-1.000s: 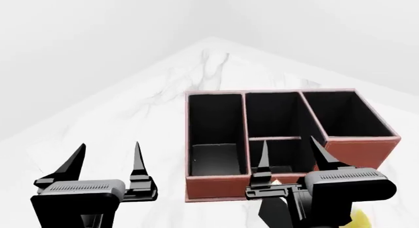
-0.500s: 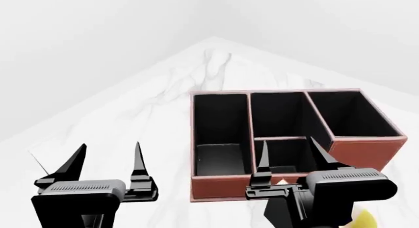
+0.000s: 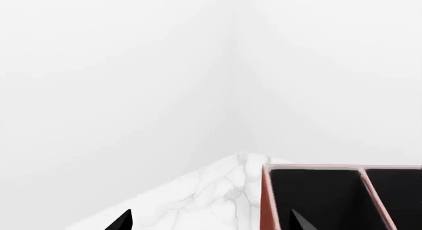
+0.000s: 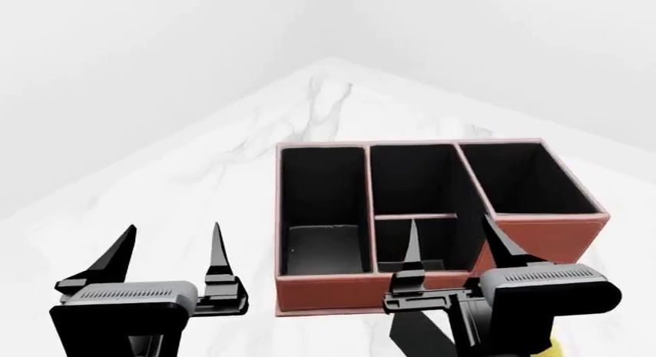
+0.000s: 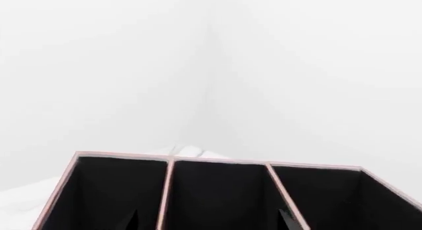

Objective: Pick up the book and place it in the right compartment of the caddy.

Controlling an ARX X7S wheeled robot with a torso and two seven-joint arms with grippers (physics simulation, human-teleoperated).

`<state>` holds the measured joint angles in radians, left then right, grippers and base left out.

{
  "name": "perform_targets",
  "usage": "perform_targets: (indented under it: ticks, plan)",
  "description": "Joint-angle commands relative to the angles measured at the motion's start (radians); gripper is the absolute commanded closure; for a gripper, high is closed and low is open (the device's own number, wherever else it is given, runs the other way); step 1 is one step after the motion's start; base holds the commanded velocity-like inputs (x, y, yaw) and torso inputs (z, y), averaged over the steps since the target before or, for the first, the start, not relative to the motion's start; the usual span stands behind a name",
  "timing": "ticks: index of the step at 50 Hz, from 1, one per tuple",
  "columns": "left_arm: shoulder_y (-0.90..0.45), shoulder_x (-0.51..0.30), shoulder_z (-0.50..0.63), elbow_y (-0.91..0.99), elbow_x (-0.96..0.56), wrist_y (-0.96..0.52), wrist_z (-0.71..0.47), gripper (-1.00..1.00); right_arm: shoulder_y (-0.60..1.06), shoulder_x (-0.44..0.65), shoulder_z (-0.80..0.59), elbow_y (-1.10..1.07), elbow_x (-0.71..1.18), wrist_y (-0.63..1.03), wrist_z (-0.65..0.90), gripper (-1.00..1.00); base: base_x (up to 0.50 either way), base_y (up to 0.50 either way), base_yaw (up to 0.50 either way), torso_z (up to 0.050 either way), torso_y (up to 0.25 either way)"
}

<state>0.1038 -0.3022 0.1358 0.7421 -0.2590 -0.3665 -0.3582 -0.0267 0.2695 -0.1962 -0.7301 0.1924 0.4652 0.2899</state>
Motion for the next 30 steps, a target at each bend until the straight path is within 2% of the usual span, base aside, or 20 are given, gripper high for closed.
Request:
perform_targets:
  ticks: [1, 5, 12, 18, 30]
  plan:
    - [-0.002, -0.005, 0.005, -0.001, -0.004, 0.002, -0.006, -1.00, 0.002, 0.006, -0.005, 0.002, 0.014, 0.003, 0.000, -1.00, 0.31, -0.40, 0.00, 0.000, 0.000]
    - [-0.002, -0.007, 0.006, -0.001, -0.006, 0.002, -0.008, -1.00, 0.002, 0.006, -0.002, -0.002, 0.017, -0.003, 0.003, -1.00, 0.27, -0.35, 0.00, 0.000, 0.000]
    - [-0.001, -0.010, 0.005, -0.003, -0.010, 0.006, -0.010, -1.00, 0.004, 0.011, -0.013, 0.002, 0.014, -0.002, 0.006, -1.00, 0.01, -0.01, 0.00, 0.000, 0.000]
    - [-0.002, -0.012, 0.007, -0.004, -0.012, 0.008, -0.013, -1.00, 0.001, 0.011, -0.008, 0.007, 0.022, -0.015, 0.007, -1.00, 0.26, -0.33, 0.00, 0.000, 0.000]
    - [0.001, -0.018, 0.011, -0.002, -0.014, 0.011, -0.019, -1.00, 0.002, 0.020, -0.019, 0.006, 0.017, -0.015, 0.015, -1.00, 0.00, 0.00, 0.00, 0.000, 0.000]
